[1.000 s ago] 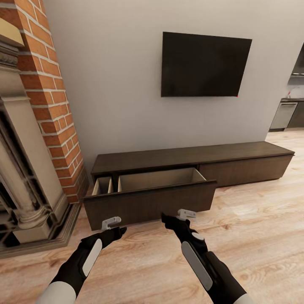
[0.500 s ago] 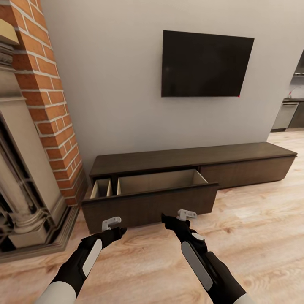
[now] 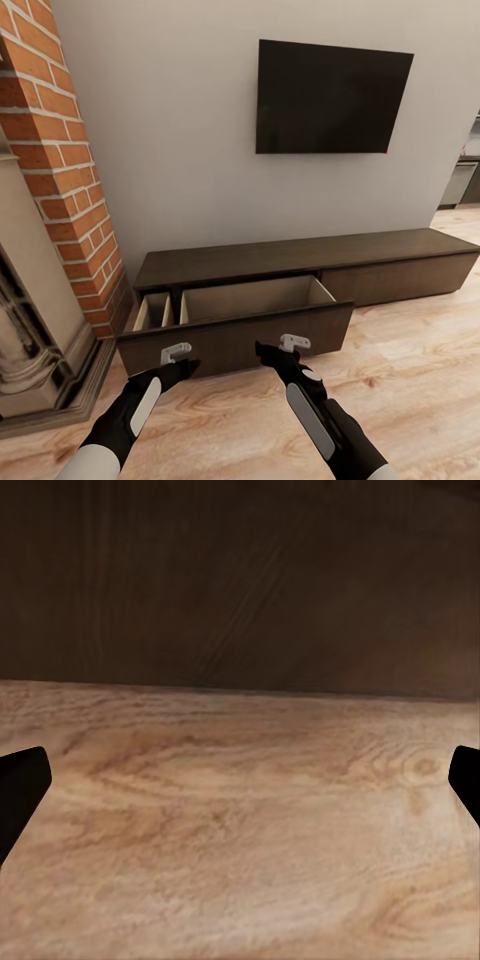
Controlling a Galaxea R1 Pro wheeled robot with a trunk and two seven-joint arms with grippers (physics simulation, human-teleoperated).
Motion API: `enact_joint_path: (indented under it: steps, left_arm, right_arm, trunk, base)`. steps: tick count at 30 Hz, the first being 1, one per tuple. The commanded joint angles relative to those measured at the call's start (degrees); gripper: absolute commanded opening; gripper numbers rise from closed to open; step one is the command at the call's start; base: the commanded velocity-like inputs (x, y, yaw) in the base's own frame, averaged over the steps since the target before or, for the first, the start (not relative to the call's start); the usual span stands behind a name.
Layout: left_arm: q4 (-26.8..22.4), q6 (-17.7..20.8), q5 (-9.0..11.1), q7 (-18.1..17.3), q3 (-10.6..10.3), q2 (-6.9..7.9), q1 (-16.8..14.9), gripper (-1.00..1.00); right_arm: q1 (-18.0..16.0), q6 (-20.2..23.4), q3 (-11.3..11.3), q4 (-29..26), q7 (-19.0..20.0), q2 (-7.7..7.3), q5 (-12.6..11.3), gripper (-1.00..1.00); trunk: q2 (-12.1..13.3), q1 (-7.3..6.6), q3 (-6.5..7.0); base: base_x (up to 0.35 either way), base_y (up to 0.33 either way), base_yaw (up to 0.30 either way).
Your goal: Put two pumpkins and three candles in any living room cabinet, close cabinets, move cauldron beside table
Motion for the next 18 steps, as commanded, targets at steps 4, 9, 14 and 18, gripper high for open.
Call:
enact_joint_path:
  steps: [4, 9, 14, 18]
  left_arm:
    - [-0.16, 0.27, 0.19, -0.02, 0.29, 0.01, -0.02, 1.00]
    - [-0.18, 0.27, 0.19, -0.02, 0.43, 0.00, -0.02, 1.00]
    - [-0.18, 0.28, 0.19, -0.07, 0.50, 0.05, -0.02, 1.00]
    - [-0.18, 0.18, 0.19, -0.04, 0.55, 0.08, -0.02, 1.00]
  right_arm:
    - [-0.04, 0.28, 0.12, 2.57, -0.40, 0.01, -0.55, 1.00]
    - [-0.04, 0.26, 0.12, 8.24, -0.35, 0.00, -0.45, 1.00]
    - [-0.04, 0.26, 0.11, 9.51, -0.37, -0.02, -0.46, 1.00]
    - [-0.04, 0.26, 0.11, 9.49, -0.38, -0.02, -0.42, 1.00]
  trunk:
    - [-0.02, -0.01, -0.06]
    - [-0.02, -0.01, -0.06]
    - [-0.04, 0.02, -0.28]
    - [-0.04, 0.02, -0.28]
  base:
    - [0.021, 0.000, 0.000]
    - [0.003, 0.000, 0.000]
    - [0.000, 0.000, 0.000]
    - [0.000, 0.000, 0.000]
